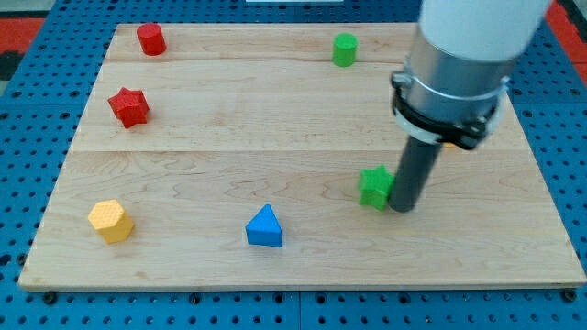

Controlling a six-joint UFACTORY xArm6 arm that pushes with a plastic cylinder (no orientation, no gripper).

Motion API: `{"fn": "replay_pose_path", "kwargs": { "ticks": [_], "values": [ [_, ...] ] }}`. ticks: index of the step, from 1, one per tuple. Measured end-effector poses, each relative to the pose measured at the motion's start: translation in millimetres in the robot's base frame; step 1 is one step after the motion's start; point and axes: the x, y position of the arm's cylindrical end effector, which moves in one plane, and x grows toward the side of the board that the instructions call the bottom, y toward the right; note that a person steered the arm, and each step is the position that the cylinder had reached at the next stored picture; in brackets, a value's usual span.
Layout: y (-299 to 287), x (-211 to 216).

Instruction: Place the green star into green circle to the bottom left

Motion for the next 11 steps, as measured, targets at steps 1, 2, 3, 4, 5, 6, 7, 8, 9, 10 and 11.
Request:
{"fn": "replay_pose_path", "kwargs": {
  "ticks": [1,2,3,4,5,6,7,8,9,10,11],
  "values": [
    [-2,-17],
    [-2,-32],
    [-2,-34],
    [-3,-34],
    [11,-10],
    [-15,40],
    [-54,-23],
    [-52,-104],
    [-35,-138],
    [-50,-91],
    [-14,-92]
  ]
}}
